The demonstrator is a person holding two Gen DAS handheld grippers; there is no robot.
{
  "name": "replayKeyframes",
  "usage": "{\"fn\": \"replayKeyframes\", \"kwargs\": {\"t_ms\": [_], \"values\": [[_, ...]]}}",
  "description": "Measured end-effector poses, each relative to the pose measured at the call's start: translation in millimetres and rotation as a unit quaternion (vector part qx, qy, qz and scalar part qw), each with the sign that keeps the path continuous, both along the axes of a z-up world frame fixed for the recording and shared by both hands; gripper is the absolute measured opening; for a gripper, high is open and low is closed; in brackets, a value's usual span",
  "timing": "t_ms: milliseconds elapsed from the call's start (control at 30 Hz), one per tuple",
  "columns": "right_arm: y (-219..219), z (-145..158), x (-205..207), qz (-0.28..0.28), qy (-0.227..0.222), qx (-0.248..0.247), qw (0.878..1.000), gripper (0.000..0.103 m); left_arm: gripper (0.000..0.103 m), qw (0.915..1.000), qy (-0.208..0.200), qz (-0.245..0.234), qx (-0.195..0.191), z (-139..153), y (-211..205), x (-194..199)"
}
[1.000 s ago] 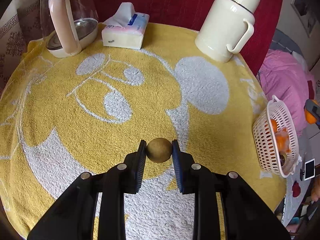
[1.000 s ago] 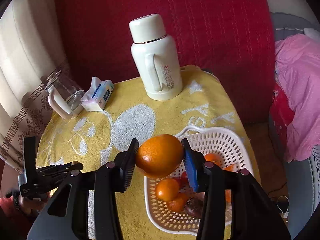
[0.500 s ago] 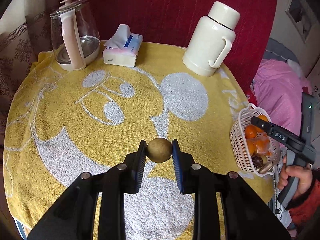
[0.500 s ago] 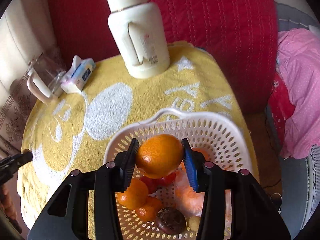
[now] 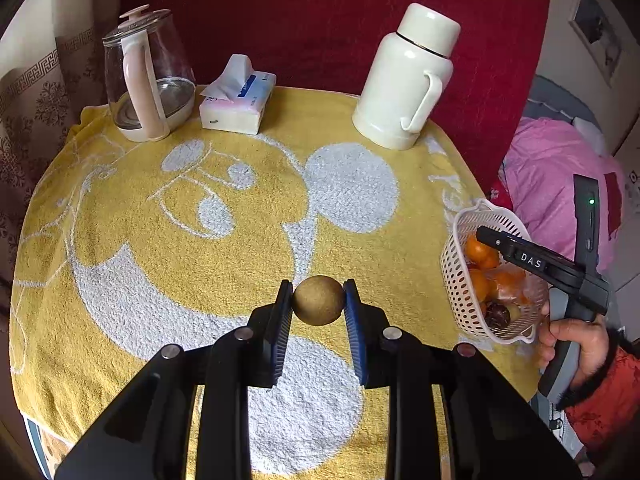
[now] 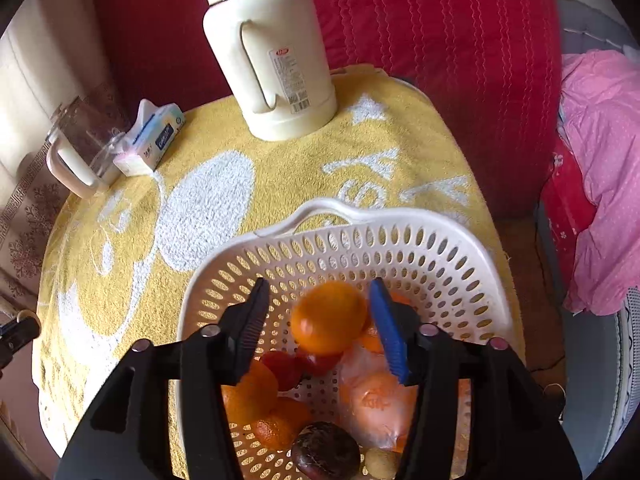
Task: Organize fruits
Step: 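Carry orange into white basket and open right tool while left tool holds kiwi, then carry the kiwi into the white basket and open the left tool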
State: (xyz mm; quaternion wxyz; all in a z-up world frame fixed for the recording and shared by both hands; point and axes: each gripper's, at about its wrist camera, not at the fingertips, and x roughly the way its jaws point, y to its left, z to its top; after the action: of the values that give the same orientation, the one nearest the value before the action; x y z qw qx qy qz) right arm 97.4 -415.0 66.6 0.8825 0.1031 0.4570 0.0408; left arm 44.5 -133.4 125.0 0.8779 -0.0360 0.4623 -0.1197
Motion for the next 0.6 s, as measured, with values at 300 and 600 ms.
{"fn": "replayKeyframes", "kwargs": {"t_ms": [300,600], "values": [[-42.0,35.6,-32.5,-0.039,-0.045,0.024,0.998,0.058,0.026,0.9986,-0.008,-0.052,-0.006,5.6,-55.1,0.5],[-95.0,56.9,-82.9,-0.089,-0.066,0.032,0.993,0.063,0.026,0.9933,-0.012,-0.114,-0.009,2.8,-126.0,7.7]]}}
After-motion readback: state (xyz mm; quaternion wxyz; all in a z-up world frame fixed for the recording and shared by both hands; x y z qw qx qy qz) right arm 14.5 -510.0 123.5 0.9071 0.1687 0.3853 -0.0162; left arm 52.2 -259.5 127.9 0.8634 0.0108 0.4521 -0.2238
